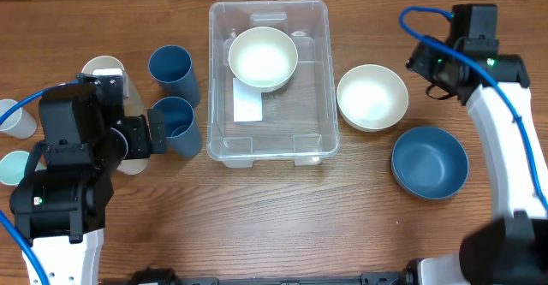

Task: Pack container
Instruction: 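Grasp the rim of the larger cream bowl with the right gripper, then stack the larger cream bowl onto the bowl in the bin, release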

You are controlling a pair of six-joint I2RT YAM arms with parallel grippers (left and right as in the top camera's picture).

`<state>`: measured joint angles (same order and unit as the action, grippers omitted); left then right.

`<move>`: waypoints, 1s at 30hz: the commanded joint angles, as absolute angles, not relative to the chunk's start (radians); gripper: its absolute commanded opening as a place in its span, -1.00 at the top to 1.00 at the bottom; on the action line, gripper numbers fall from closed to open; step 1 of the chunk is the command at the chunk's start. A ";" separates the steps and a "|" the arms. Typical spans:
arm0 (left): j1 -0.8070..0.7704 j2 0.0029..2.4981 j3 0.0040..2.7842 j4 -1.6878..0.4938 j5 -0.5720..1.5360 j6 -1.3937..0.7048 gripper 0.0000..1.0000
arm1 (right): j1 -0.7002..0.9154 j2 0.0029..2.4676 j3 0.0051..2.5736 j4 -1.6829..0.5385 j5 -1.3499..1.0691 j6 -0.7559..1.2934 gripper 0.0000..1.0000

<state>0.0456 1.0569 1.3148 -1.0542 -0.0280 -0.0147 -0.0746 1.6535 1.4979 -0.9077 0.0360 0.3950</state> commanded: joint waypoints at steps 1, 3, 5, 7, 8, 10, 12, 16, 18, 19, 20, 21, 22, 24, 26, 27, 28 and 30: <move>0.039 1.060 1.337 -1.051 -0.033 0.008 -1.00 | -0.144 1.829 1.498 -0.937 -0.074 0.392 -0.37; 0.039 1.060 1.337 -1.051 -0.033 0.008 -1.00 | -0.149 1.943 1.498 -0.922 -0.130 0.384 -0.40; 0.039 1.060 1.337 -1.051 -0.033 0.008 -1.00 | -0.140 2.005 1.498 -0.909 -0.129 0.358 -0.40; 0.039 1.060 1.337 -1.051 -0.033 0.008 -1.00 | -0.138 2.037 1.498 -0.902 -0.130 0.359 0.08; 0.039 1.060 1.337 -1.051 -0.033 0.008 -1.00 | -0.138 2.038 1.498 -0.900 -0.129 0.359 0.35; 0.039 1.060 1.337 -1.051 -0.034 0.008 -1.00 | -0.138 2.037 1.498 -0.900 -0.129 0.360 0.92; 0.039 1.060 1.337 -1.051 -0.034 0.008 -1.00 | -0.141 2.030 1.499 -0.904 -0.117 0.360 0.92; 0.039 1.060 1.337 -1.051 -0.033 0.008 -1.00 | -0.138 1.895 1.501 -0.915 -0.106 0.377 0.92; 0.039 1.060 1.337 -1.051 -0.033 0.008 -1.00 | -0.105 1.742 1.501 -0.919 -0.115 0.398 0.92; 0.039 1.060 1.337 -1.051 -0.034 0.008 -1.00 | -0.085 1.687 1.501 -0.918 -0.116 0.398 0.92; 0.039 1.060 1.337 -1.051 -0.033 0.008 -1.00 | -0.033 1.588 1.501 -0.906 -0.114 0.396 0.92; 0.039 1.060 1.337 -1.051 -0.034 0.008 -1.00 | 0.021 1.517 1.501 -0.886 -0.113 0.393 0.92; 0.039 1.060 1.337 -1.051 -0.033 0.008 -1.00 | 0.087 1.458 1.501 -0.858 -0.112 0.389 0.92; 0.039 1.060 1.337 -1.051 -0.033 0.008 -1.00 | 0.205 1.414 1.501 -0.791 -0.106 0.360 0.92; 0.039 1.060 1.337 -1.051 -0.034 0.008 -1.00 | 0.320 1.449 1.501 -0.699 -0.102 0.336 0.93; 0.039 1.060 1.337 -1.051 -0.034 0.008 -1.00 | 0.348 1.486 1.501 -0.663 -0.102 0.337 0.93; 0.039 1.060 1.337 -1.051 -0.033 0.008 -1.00 | 0.362 1.530 1.501 -0.630 -0.102 0.337 0.92; 0.039 1.060 1.337 -1.051 -0.033 0.008 -1.00 | 0.371 1.655 1.501 -0.526 -0.112 0.332 0.93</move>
